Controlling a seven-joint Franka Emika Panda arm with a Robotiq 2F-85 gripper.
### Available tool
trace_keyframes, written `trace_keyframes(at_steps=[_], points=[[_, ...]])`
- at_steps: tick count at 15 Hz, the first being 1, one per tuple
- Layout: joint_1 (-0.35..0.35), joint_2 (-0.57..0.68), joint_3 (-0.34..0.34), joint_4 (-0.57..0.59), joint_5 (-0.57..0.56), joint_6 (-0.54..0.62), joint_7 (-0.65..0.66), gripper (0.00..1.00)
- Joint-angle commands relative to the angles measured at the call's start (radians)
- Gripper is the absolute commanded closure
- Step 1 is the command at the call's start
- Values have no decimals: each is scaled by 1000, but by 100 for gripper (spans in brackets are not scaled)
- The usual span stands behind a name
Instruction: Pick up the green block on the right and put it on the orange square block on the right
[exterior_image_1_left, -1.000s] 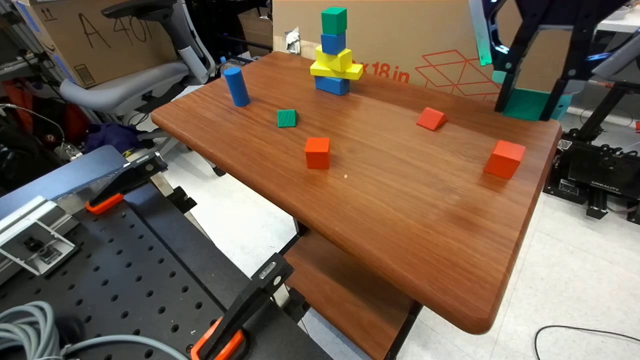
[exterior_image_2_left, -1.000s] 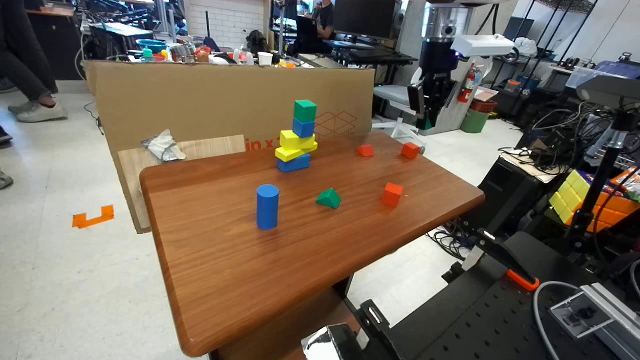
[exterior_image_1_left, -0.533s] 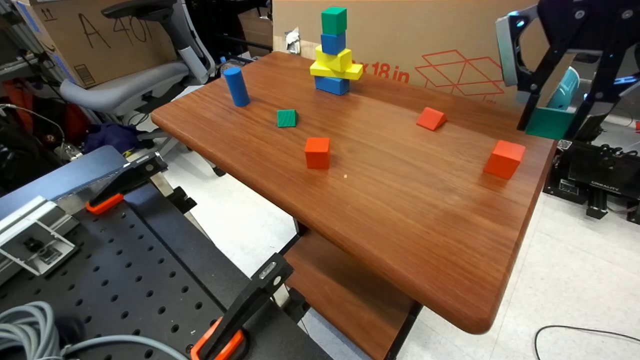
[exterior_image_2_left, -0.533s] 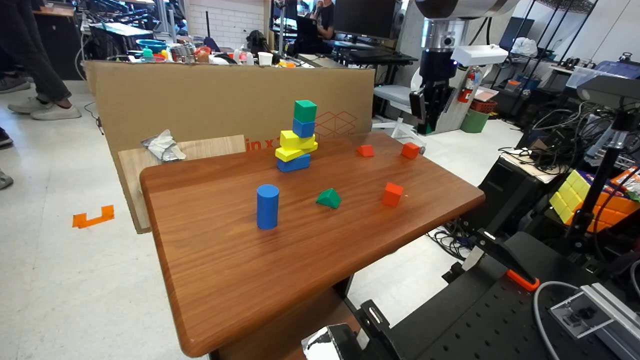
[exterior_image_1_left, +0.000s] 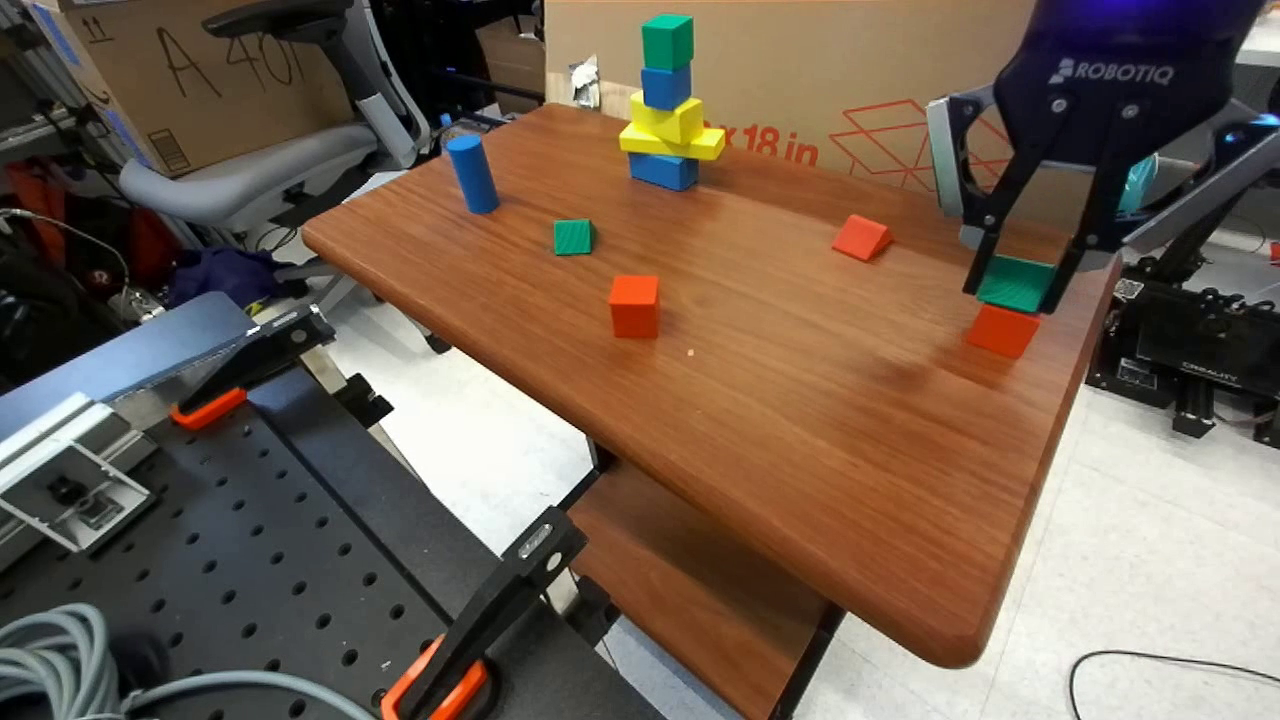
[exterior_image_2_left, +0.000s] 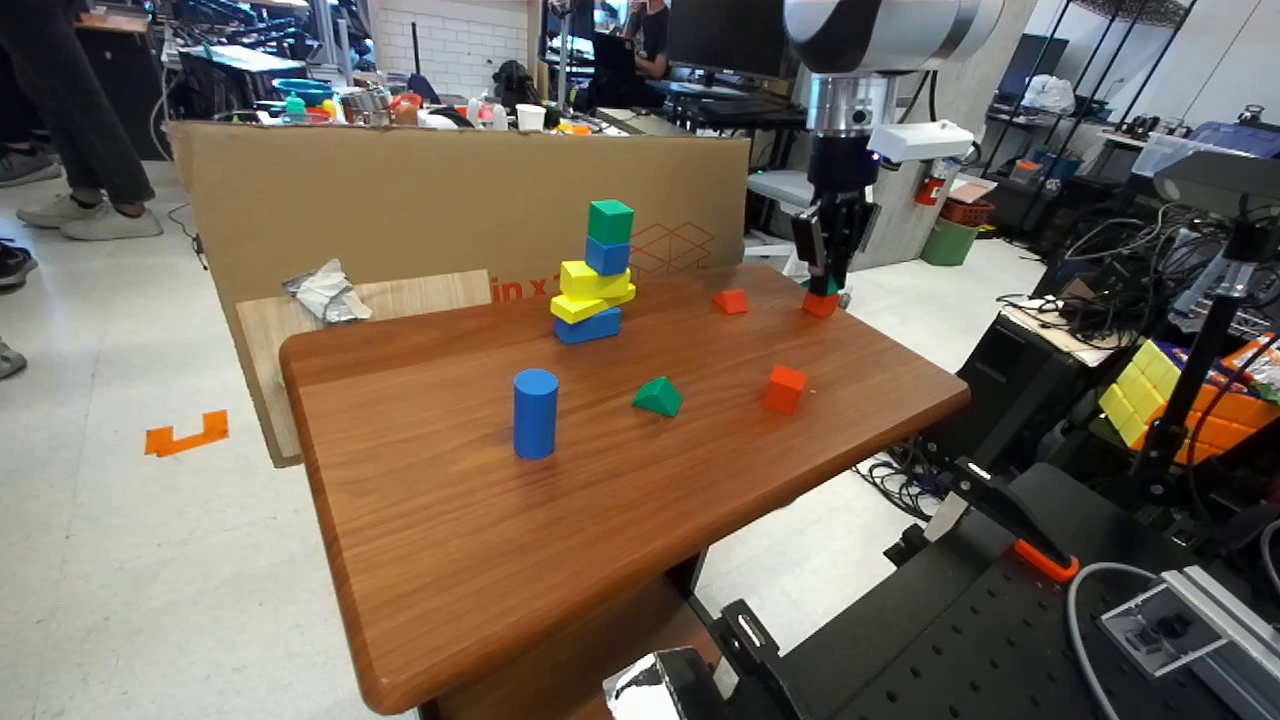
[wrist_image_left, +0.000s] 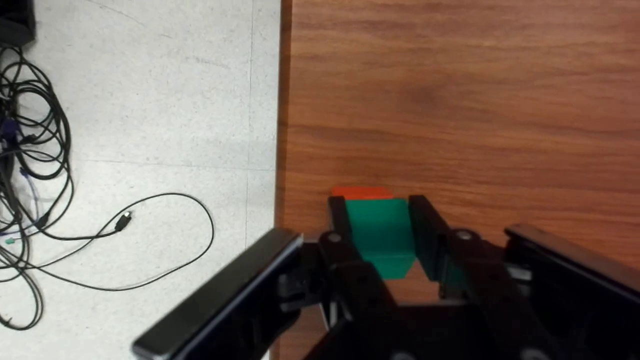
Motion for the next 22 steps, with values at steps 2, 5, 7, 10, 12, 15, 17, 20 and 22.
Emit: trace_keyframes(at_steps=[2, 5, 7, 10, 12, 15, 17, 20, 22], points=[[2, 45, 11, 77, -20, -61, -15, 89], [0, 50, 14, 89, -18, -75, -21, 89], [1, 50, 13, 90, -19, -76, -20, 49], [1, 41, 14, 75, -18, -63, -17, 25], [0, 23, 16, 54, -15, -49, -19, 10], [9, -23, 16, 0, -22, -14, -14, 0], [25, -76, 14, -61, -30, 38, 0, 0], [41, -150, 25, -136, -15, 94, 14, 0], [47, -202, 38, -178, 11, 90, 33, 0]])
